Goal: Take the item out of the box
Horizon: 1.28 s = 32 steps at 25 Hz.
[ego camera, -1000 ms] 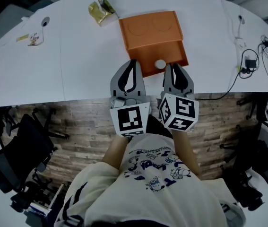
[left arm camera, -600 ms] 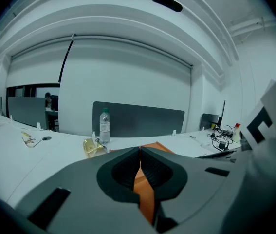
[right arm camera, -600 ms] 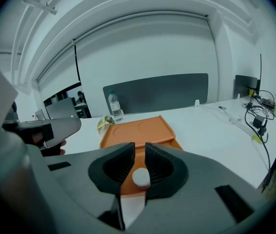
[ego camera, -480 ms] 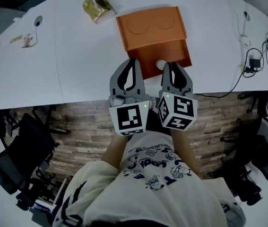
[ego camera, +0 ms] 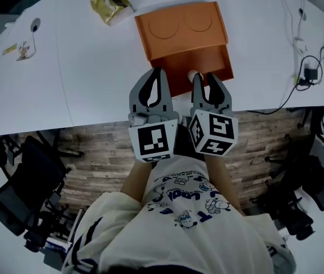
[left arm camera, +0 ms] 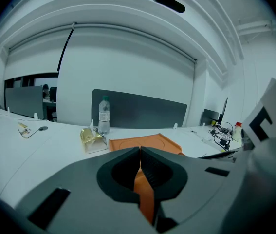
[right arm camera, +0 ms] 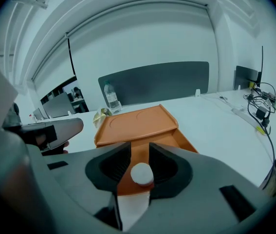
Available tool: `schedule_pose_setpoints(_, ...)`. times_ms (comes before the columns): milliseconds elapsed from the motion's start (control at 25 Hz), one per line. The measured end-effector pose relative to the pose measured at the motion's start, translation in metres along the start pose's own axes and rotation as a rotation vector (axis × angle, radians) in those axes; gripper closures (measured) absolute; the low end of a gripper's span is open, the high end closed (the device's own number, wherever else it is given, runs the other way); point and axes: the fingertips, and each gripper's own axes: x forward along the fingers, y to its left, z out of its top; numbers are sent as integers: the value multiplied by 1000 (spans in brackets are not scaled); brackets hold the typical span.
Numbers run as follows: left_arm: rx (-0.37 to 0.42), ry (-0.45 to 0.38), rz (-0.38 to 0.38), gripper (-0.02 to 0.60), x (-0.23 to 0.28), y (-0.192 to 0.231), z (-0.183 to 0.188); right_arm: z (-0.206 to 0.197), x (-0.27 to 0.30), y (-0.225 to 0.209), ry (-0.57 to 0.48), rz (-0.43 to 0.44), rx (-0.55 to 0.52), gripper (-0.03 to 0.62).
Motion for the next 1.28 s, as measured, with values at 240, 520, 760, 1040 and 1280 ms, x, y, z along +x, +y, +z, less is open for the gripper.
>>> schedule_pose_setpoints(240,-8,24,-9,563,9,0,-8,-7,10,-1,35,3,3,459)
schedule_pose_setpoints(520,-17,57,0,563,17,6,-19,-15,23,-2,82,7,-4,426)
schedule_pose_setpoints(760,-30,63,9,563,23,9,-22,-28,32,-2,133,4,-12,405)
schedule_pose_setpoints(1040,-43,83,7,563,26,7,-28,-41,37,-6,196,-15,-36,392)
schedule_pose_setpoints(1280,-45,83,7,563,29,3,-30,-49,42,-7,239,-10,-51,392)
